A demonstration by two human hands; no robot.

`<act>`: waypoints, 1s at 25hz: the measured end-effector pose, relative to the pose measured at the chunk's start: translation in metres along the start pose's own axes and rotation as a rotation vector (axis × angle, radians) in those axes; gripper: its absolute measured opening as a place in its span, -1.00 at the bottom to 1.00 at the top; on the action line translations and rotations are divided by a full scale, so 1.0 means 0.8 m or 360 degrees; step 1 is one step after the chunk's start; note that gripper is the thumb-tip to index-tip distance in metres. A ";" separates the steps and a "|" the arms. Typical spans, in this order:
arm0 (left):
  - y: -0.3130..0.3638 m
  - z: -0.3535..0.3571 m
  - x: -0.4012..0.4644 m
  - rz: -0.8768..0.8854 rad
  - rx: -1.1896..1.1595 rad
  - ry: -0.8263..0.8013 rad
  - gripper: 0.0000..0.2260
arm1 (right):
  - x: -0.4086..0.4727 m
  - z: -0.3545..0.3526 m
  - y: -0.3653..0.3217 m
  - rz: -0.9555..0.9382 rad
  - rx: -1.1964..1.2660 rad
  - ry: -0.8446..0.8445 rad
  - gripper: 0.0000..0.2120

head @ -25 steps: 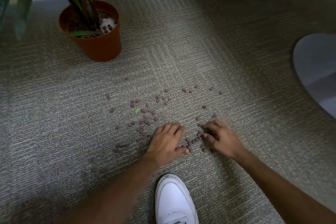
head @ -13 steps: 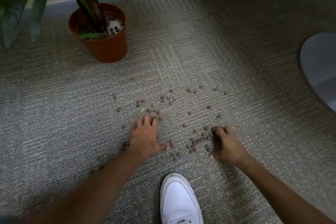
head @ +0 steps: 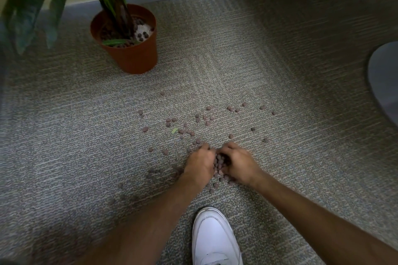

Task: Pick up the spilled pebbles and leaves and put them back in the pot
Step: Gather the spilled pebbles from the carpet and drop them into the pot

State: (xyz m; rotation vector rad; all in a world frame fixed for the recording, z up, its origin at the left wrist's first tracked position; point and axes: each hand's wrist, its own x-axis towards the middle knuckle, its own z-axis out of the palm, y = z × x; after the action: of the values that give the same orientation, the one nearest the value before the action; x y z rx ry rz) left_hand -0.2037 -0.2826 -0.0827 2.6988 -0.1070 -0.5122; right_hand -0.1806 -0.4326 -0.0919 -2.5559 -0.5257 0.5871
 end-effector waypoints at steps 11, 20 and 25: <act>-0.015 -0.013 0.008 -0.0617 -0.1330 -0.0026 -0.75 | 0.024 0.002 -0.014 0.0492 0.1588 -0.0161 -0.59; -0.059 -0.053 0.006 -0.0965 -0.2494 -0.0081 -0.83 | 0.068 -0.015 -0.036 0.0718 0.2249 -0.0378 -0.58; -0.088 -0.067 0.001 -0.1095 -0.2810 0.0018 -0.84 | 0.092 -0.028 -0.048 0.0725 0.1921 -0.0320 -0.70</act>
State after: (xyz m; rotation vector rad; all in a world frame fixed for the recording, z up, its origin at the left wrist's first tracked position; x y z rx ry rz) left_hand -0.1833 -0.1988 -0.0641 0.9190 0.8632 -0.4058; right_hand -0.1183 -0.3758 -0.0773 -1.4334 0.3269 0.9410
